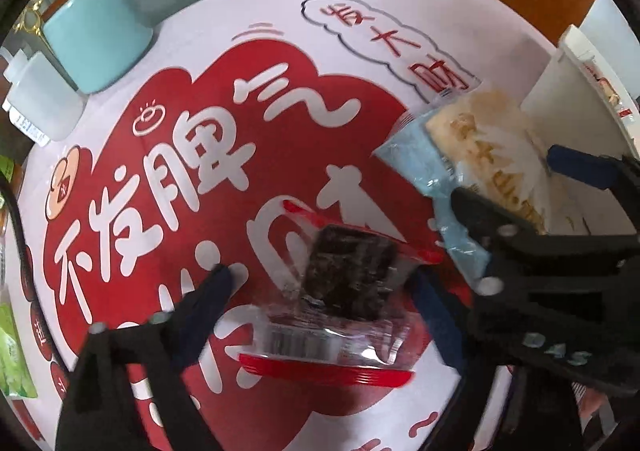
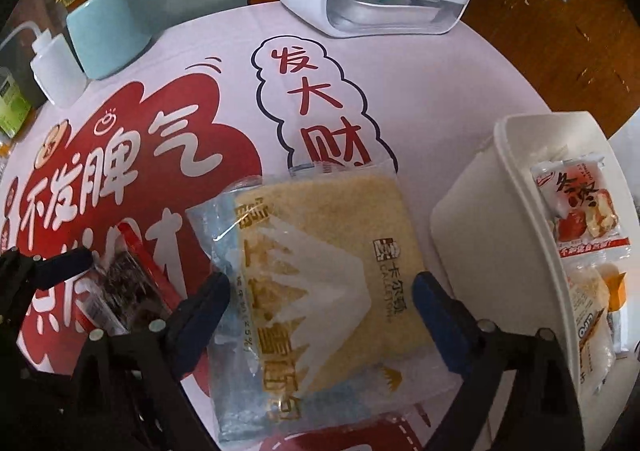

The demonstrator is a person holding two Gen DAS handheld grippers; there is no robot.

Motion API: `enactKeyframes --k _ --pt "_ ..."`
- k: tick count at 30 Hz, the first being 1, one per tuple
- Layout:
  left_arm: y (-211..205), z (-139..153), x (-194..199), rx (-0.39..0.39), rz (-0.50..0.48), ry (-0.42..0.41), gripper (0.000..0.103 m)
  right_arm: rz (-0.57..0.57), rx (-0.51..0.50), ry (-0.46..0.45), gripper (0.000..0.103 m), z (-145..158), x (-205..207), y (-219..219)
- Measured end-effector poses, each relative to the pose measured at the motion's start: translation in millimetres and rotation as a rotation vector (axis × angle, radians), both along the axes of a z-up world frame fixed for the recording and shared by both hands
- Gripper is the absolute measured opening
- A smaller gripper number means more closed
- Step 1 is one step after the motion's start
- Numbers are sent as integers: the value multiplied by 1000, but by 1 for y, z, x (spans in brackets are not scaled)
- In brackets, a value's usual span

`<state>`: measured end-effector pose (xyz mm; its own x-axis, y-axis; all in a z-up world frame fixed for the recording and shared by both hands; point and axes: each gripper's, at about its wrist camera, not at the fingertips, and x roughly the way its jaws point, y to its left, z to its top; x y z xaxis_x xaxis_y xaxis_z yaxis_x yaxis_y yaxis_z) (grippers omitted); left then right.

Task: Organize snacks
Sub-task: 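Grasp the red-edged dark snack packet with the left gripper while the right grasps the bread bag, then carry both snacks over the tray, lower them in and open both grippers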

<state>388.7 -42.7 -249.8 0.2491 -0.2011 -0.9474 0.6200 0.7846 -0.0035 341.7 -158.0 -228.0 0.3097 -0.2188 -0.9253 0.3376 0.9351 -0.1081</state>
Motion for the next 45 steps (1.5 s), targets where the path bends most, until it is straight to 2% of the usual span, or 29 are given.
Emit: enactKeyframes --k 2,3,5,6,8,9,12,13,20,28,38,45 --pt "1 3 -2 7 5 3 66 18 7 -13 72 4 -2 2" --pt "3 4 -3 1 12 2 65 33 15 -20 68 6 -3 3" --pt "6 7 -6 -16 24 11 56 49 28 -25 56 10 -5 5" --pt "7 8 -9 -17 25 8 54 56 48 -35 54 12 -7 4" --pt "7 17 -21 -24 23 -13 39 68 85 -49 45 15 -10 4" --pt "11 21 -27 -27 28 -13 38 85 116 -64 39 18 -14 5" --pt "25 24 -42 -33 58 21 38 122 191 -76 8 28 -25 8" --pt "30 25 -48 -30 67 25 38 125 216 -78 5 29 -29 8" --pt "65 41 -87 -60 123 25 38 155 343 -109 3 40 -65 8" --pt "79 74 -129 -101 145 -1 38 208 433 -184 2 87 -110 8" --pt "46 151 -170 -193 121 -100 38 254 493 -297 2 151 -167 -14" --pt "0 203 -198 -234 106 -167 38 264 483 -403 2 200 -210 -68"
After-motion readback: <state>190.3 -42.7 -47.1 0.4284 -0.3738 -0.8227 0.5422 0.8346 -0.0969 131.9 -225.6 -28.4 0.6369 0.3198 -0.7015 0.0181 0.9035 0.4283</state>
